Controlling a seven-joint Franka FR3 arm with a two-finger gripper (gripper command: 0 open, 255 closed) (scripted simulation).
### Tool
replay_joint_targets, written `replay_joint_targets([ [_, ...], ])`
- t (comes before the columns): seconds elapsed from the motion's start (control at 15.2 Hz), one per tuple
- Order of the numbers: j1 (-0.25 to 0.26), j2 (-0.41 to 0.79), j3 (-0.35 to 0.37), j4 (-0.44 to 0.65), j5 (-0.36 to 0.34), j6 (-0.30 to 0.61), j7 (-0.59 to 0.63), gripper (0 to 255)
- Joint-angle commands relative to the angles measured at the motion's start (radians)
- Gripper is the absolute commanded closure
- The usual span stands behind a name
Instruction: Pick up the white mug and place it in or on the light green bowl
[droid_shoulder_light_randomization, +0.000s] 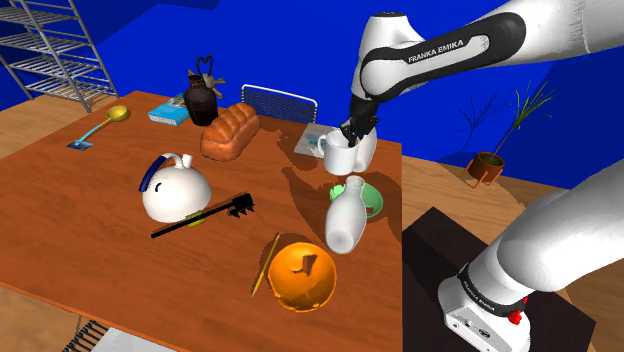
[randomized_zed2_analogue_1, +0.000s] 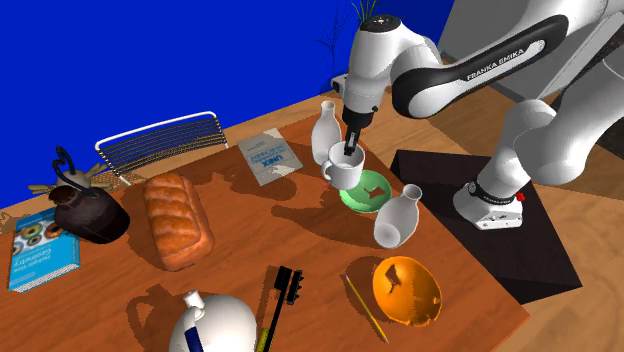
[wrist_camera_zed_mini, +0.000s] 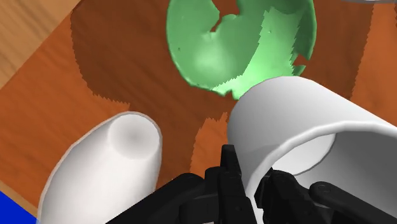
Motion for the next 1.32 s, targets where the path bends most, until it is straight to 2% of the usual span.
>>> replay_joint_targets([
  [0.0, -0.003, -0.076, -0.009, -0.069, 0.005, -0.006, -0.016, 255],
  [0.26, -0.008, -0.242, -0.029, -0.201, 0.009, -0.041, -0.045, 255],
  [1.25, -0.009, -0.12, -0.023, -0.318, 0.006, 0.199, -0.04, 255],
])
